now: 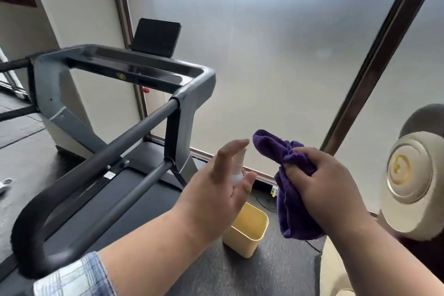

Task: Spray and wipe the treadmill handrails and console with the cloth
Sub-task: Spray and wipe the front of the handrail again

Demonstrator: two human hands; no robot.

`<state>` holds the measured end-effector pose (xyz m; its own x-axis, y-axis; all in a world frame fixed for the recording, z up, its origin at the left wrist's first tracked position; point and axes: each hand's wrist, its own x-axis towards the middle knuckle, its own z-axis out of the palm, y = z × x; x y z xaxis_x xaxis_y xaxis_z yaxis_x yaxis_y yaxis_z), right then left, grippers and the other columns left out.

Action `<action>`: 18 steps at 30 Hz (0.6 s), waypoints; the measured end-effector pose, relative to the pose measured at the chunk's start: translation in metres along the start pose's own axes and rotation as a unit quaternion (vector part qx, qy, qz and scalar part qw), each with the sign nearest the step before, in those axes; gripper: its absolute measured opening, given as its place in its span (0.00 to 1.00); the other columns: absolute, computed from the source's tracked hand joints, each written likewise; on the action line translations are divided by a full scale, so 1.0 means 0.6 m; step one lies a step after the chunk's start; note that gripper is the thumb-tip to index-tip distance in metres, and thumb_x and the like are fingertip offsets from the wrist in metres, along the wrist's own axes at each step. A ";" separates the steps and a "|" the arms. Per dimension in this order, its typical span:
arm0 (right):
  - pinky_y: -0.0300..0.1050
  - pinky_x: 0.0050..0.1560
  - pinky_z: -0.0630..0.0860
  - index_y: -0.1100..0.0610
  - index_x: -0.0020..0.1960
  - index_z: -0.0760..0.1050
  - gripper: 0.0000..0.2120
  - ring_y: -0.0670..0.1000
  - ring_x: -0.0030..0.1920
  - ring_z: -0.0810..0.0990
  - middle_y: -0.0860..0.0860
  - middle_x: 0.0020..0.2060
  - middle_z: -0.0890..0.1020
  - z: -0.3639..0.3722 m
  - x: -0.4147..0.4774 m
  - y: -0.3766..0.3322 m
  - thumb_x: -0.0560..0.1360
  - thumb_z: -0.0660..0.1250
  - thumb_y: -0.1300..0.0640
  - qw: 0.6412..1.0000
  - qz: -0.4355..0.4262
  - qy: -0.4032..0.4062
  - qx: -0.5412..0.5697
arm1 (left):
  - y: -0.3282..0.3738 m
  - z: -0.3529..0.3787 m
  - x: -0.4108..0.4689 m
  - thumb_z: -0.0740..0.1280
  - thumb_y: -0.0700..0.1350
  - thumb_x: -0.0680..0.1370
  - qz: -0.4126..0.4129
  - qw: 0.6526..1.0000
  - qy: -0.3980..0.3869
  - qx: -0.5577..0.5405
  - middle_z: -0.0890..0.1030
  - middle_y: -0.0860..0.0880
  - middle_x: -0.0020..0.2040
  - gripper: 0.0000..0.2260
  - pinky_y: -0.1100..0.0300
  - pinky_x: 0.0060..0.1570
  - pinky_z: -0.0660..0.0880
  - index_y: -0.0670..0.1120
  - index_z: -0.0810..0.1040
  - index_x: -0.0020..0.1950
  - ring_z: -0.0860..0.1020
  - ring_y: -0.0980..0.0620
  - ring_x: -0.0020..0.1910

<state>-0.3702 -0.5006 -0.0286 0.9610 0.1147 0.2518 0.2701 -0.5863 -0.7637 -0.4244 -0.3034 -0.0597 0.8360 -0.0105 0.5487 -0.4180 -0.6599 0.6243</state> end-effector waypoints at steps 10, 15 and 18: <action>0.40 0.50 0.72 0.40 0.53 0.81 0.09 0.40 0.49 0.79 0.39 0.48 0.83 0.161 0.217 -0.025 0.75 0.70 0.51 1.000 -0.004 -0.014 0.026 | -0.189 -0.050 0.156 0.55 0.58 0.78 -0.008 0.999 -0.011 0.030 0.71 0.62 0.45 0.21 0.71 0.40 0.68 0.62 0.53 0.69 0.72 0.67 0.39; 0.36 0.48 0.71 0.40 0.52 0.81 0.09 0.38 0.49 0.79 0.40 0.47 0.83 0.209 0.318 -0.005 0.75 0.70 0.52 0.998 -0.010 -0.048 0.039 | -0.247 -0.037 0.212 0.58 0.55 0.79 -0.032 0.999 -0.004 0.037 0.70 0.61 0.47 0.21 0.78 0.41 0.65 0.59 0.55 0.71 0.72 0.72 0.42; 0.38 0.48 0.72 0.40 0.50 0.81 0.08 0.41 0.48 0.80 0.40 0.45 0.83 0.233 0.387 0.005 0.75 0.71 0.52 0.996 -0.041 -0.072 0.046 | -0.278 -0.025 0.246 0.59 0.55 0.79 -0.053 0.997 0.013 0.051 0.73 0.59 0.47 0.22 0.73 0.40 0.70 0.58 0.56 0.71 0.75 0.66 0.41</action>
<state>-0.1376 -0.3637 -0.0553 0.9324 0.2768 0.2324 0.3457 -0.4958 -0.7967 -0.2366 -0.1834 -0.0744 0.8632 0.0817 0.4982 -0.2888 -0.7295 0.6200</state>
